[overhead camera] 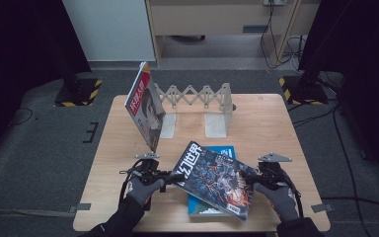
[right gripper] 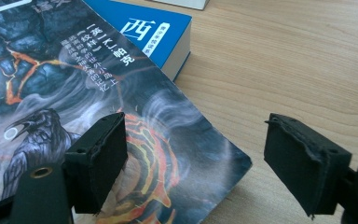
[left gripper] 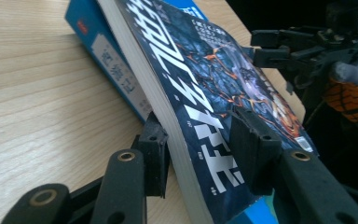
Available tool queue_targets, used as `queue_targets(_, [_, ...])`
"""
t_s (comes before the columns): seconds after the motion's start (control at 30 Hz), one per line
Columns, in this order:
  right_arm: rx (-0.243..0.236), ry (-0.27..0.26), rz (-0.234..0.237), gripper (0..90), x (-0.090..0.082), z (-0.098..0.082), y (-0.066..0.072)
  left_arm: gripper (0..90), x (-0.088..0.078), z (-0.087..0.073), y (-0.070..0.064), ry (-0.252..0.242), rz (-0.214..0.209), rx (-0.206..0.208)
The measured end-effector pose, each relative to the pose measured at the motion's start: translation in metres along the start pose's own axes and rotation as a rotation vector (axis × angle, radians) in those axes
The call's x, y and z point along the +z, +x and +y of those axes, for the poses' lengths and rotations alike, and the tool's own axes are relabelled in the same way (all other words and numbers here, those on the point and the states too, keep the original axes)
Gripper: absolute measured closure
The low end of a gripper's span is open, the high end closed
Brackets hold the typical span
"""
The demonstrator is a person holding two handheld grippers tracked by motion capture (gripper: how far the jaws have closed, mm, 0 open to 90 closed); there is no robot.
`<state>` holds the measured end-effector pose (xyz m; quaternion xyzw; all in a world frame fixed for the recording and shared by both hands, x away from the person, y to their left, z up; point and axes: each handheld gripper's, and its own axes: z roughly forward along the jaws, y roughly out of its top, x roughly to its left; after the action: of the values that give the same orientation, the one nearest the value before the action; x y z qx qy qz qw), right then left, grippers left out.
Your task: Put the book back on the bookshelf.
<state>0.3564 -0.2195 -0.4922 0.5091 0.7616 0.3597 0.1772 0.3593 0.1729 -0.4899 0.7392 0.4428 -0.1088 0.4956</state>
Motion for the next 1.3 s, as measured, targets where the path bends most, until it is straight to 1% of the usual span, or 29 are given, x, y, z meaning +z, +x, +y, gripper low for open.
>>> queue_targets(0.07, [-0.001,-0.003,0.002,21.7,0.000,0.000,0.000,53.4,0.003,0.000,-0.001,0.013,-0.009,0.007])
queue_targets(0.17, [0.000,-0.006,0.003,22.0,0.000,0.000,0.000,49.0,0.007,-0.001,-0.002,0.027,0.003,0.013])
queue_targets(0.2, [0.001,-0.006,0.003,22.2,0.000,0.000,0.000,48.8,0.009,-0.001,0.000,0.031,-0.008,-0.011])
queue_targets(0.3, [0.000,-0.007,0.004,22.1,0.000,0.000,0.000,48.9,0.012,-0.002,0.002,0.051,-0.006,-0.029])
queue_targets(0.37, [0.003,-0.008,0.004,22.1,0.000,0.000,0.000,49.4,0.012,-0.003,0.003,0.061,-0.003,-0.033])
queue_targets(0.4, [0.003,-0.009,0.005,22.1,0.000,0.000,0.000,49.9,0.013,-0.003,0.005,0.085,0.003,-0.040])
queue_targets(0.43, [0.006,-0.010,0.005,22.1,0.000,0.000,0.000,51.3,0.013,-0.003,0.005,0.091,0.007,-0.040])
queue_targets(0.5, [0.009,-0.011,0.008,22.0,0.000,0.000,0.000,56.9,0.013,-0.003,0.005,0.093,0.010,-0.040])
queue_targets(0.53, [0.009,-0.012,0.008,22.0,0.000,0.000,0.000,59.9,0.010,-0.002,0.006,0.074,-0.015,-0.060])
queue_targets(0.57, [0.006,-0.011,0.005,22.0,0.000,0.000,0.000,63.2,0.008,-0.001,0.006,0.063,-0.031,-0.070])
queue_targets(0.63, [0.008,-0.006,0.004,21.7,0.000,0.000,0.000,68.3,0.006,0.001,0.004,0.045,-0.052,-0.076])
queue_targets(0.7, [0.010,-0.003,0.005,21.4,0.000,0.000,-0.001,70.8,0.004,0.003,0.002,0.032,-0.055,-0.067])
queue_targets(0.8, [0.010,-0.001,0.006,21.0,0.000,0.001,-0.001,73.4,0.002,0.004,0.000,0.018,-0.066,-0.074])
queue_targets(0.83, [0.012,0.000,0.006,20.9,0.000,0.001,-0.002,74.2,0.000,0.007,-0.003,0.009,-0.077,-0.072])
queue_targets(0.87, [0.012,0.000,0.006,20.9,0.000,0.001,-0.002,74.9,0.000,0.007,-0.003,0.009,-0.077,-0.072])
queue_targets(0.9, [0.014,0.001,0.007,20.7,0.000,0.001,-0.002,75.7,-0.002,0.009,-0.006,-0.006,-0.088,-0.071])
queue_targets(1.0, [0.013,0.001,0.009,20.3,0.000,0.001,-0.001,78.1,-0.004,0.013,-0.011,-0.018,-0.102,-0.074])
queue_targets(1.13, [0.016,-0.001,0.009,20.2,0.000,0.002,-0.002,79.7,-0.006,0.016,-0.016,-0.030,-0.111,-0.066])
queue_targets(1.2, [0.020,-0.012,0.007,20.2,-0.002,0.003,-0.003,80.4,-0.007,0.018,-0.018,-0.033,-0.115,-0.067])
queue_targets(1.27, [0.037,-0.024,0.001,20.0,-0.004,0.003,-0.007,81.2,-0.008,0.019,-0.019,-0.042,-0.121,-0.073])
queue_targets(1.3, [0.037,-0.028,-0.001,20.0,-0.005,0.003,-0.008,81.4,-0.011,0.020,-0.020,-0.051,-0.120,-0.071])
